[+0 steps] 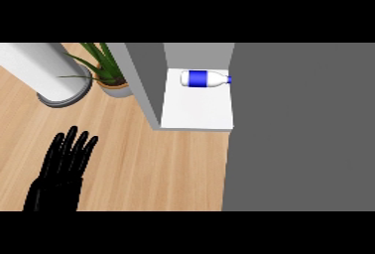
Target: Pick up the bottled water, place it into the cabinet and close the cabinet
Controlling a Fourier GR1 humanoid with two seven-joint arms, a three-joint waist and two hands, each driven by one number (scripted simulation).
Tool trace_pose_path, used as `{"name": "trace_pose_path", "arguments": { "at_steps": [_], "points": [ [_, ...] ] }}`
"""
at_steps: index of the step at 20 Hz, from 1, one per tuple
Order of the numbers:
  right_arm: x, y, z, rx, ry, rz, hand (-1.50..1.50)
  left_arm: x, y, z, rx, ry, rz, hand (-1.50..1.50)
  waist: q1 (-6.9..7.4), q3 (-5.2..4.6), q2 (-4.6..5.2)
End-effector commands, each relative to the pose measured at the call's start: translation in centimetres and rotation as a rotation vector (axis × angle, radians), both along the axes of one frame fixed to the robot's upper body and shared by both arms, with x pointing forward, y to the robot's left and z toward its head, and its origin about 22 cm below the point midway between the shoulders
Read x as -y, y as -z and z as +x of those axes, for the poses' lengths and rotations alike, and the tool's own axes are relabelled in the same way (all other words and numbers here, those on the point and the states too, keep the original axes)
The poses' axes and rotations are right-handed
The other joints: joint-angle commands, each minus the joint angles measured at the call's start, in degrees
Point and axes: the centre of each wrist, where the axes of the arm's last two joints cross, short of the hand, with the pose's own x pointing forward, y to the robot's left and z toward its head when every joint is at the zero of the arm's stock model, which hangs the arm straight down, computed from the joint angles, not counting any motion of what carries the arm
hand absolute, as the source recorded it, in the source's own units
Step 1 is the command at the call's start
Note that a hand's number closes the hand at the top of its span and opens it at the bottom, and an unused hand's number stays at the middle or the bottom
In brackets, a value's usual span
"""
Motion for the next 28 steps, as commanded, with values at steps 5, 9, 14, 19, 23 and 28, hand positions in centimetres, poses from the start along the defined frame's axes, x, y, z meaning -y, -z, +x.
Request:
{"name": "trace_pose_path", "arguments": {
  "at_steps": [5, 9, 14, 19, 23, 28],
  "points": [
    [-2.0, -4.1, -0.2, 0.118, -0.109, -0.088, 1.50, -3.0, -0.7, -2.3, -0.004, 0.005, -0.008, -1.50, 2.39, -0.30, 0.21],
    [-3.6, -3.1, -0.4, 0.042, -0.077, 0.083, 1.50, -4.4, -1.6, -2.3, 0.008, 0.015, -0.006, -1.50, 2.80, -0.21, 0.81],
    [-3.9, -2.8, 0.0, 0.046, -0.093, 0.106, 1.50, -5.7, -1.8, -2.5, 0.013, 0.063, 0.009, -1.50, 5.38, -0.33, 1.56],
    [-4.0, -2.2, 0.8, 0.048, -0.088, 0.039, 1.50, -6.9, -2.4, -2.6, 0.026, 0.095, 0.019, -1.50, 7.83, -0.45, 2.04],
    [-4.2, -2.0, 1.6, 0.067, -0.121, 0.013, 1.50, -7.0, -3.0, -2.3, 0.050, 0.121, 0.026, -1.50, 9.66, -0.48, 2.66],
    [-4.0, -1.9, 2.7, 0.118, -0.126, -0.047, 1.50, -7.4, -2.8, -2.5, 0.031, 0.149, 0.035, -1.50, 11.92, -0.72, 3.07]
  ]
}}
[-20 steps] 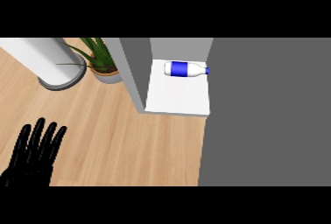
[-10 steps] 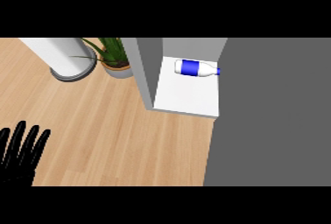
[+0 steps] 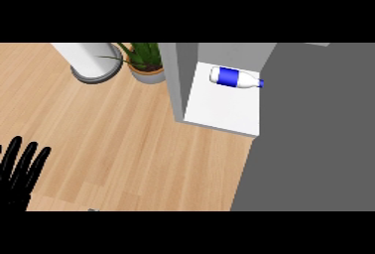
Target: Pick up the bottled water, place it into the cabinet and close the cabinet
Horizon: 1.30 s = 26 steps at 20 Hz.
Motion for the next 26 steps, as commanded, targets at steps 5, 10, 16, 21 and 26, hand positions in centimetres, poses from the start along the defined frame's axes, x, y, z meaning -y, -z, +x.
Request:
{"name": "trace_pose_path", "arguments": {
  "at_steps": [5, 10, 16, 21, 26],
  "points": [
    [-1.3, -1.7, 1.1, 0.119, -0.271, -0.179, -1.50, -0.4, -0.9, 0.6, 0.016, 0.051, 0.015, -1.50, 3.82, -0.57, 0.61],
    [-1.6, -2.0, 1.9, 0.160, -0.279, -0.179, 1.50, -1.1, -1.2, 0.7, 0.014, 0.046, 0.033, -1.50, 3.90, -0.51, 0.14],
    [-1.9, -2.1, 3.0, 0.189, -0.292, -0.245, 1.50, -1.5, -1.2, 0.8, 0.011, 0.053, 0.031, -1.50, 4.08, -0.71, 0.30],
    [-2.5, -2.4, 3.7, 0.208, -0.290, -0.233, 1.50, -2.0, -1.3, 0.9, 0.001, 0.057, 0.033, -1.50, 3.38, -0.67, 0.32],
    [-3.0, -2.1, 4.2, 0.176, -0.283, -0.184, 1.50, -2.4, -1.4, 1.0, 0.009, 0.060, 0.031, -1.50, 3.50, -0.66, 1.06]
  ]
}}
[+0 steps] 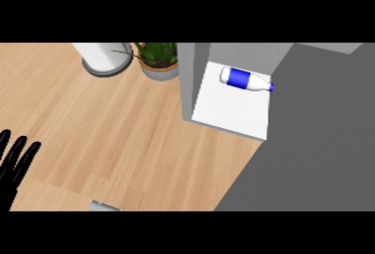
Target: Pick up the bottled water, place it into the cabinet and close the cabinet
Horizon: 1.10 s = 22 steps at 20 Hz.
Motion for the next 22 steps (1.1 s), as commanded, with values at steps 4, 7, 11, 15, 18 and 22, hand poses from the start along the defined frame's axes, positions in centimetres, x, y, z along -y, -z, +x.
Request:
{"name": "trace_pose_path", "arguments": {
  "at_steps": [4, 7, 11, 15, 18, 22],
  "points": [
    [-2.6, 1.4, -0.1, -0.152, -0.107, 0.066, 1.50, -0.5, -0.2, 0.3, 0.018, 0.000, 0.002, -1.50, 1.31, 0.12, 1.47],
    [-2.9, 1.8, 0.0, -0.193, -0.156, 0.093, 1.50, -0.6, -0.5, 0.5, 0.029, 0.009, 0.003, -1.50, 1.96, 0.17, 1.78],
    [-2.7, 2.2, 1.0, -0.222, -0.122, 0.133, 1.50, -0.6, -0.3, 0.5, 0.022, 0.002, -0.006, -1.50, 1.75, 0.30, 2.28],
    [-2.7, 2.4, 2.3, -0.236, -0.055, 0.117, 1.50, -0.7, -0.4, 0.5, 0.018, 0.011, 0.002, -1.50, 0.68, 0.47, 1.86],
    [-2.8, 1.3, 4.0, -0.157, 0.001, 0.061, 1.50, -0.8, -0.3, 0.7, 0.023, -0.007, -0.012, -1.50, -0.27, 0.43, 1.17],
    [-3.6, 1.1, 6.7, -0.130, 0.045, -0.049, 1.50, -1.3, -0.4, 0.7, 0.020, 0.001, 0.004, -1.50, 0.39, 0.53, 0.70]
  ]
}}
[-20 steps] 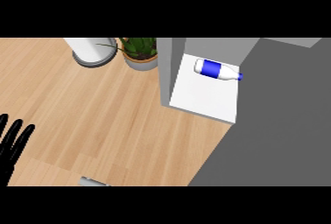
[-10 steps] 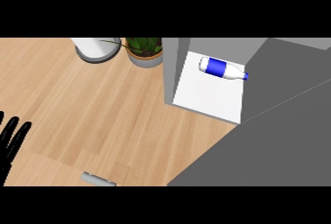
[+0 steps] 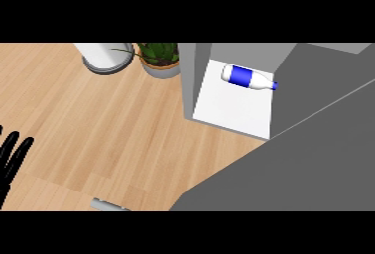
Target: Pick up the bottled water, place it into the cabinet and close the cabinet
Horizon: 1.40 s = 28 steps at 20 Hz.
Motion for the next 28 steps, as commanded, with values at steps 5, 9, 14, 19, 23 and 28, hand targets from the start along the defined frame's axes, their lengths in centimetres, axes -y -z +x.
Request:
{"name": "trace_pose_path", "arguments": {
  "at_steps": [5, 9, 14, 19, 23, 28],
  "points": [
    [-3.4, -0.9, 5.2, 0.003, 0.109, -0.160, 1.50, -0.6, -0.2, 0.3, -0.004, -0.008, 0.007, -1.50, -0.89, 0.24, -0.65],
    [-5.1, -0.9, 7.8, -0.036, 0.159, -0.183, 1.50, -0.9, 0.5, 0.0, -0.011, -0.033, -0.010, -1.50, -1.44, 0.40, -0.60],
    [-9.0, -2.7, 11.5, -0.090, 0.192, -0.197, 1.50, -1.0, 0.5, 0.1, -0.020, -0.032, -0.024, -1.50, -2.35, 0.68, -0.87],
    [-10.7, -4.7, 15.8, -0.083, 0.353, -0.186, 1.50, -2.1, 0.9, -0.1, -0.023, -0.069, -0.011, -1.50, -3.05, 1.00, -0.88],
    [-11.7, -5.8, 18.7, -0.093, 0.508, -0.153, 1.50, -2.1, 1.2, -0.5, -0.010, -0.063, -0.010, -1.50, -3.22, 1.06, -1.06],
    [-12.5, -7.6, 20.7, -0.101, 0.642, -0.070, 1.50, -2.5, 0.8, -0.3, -0.014, -0.087, -0.034, -1.50, -4.94, 1.17, -0.94]
  ]
}}
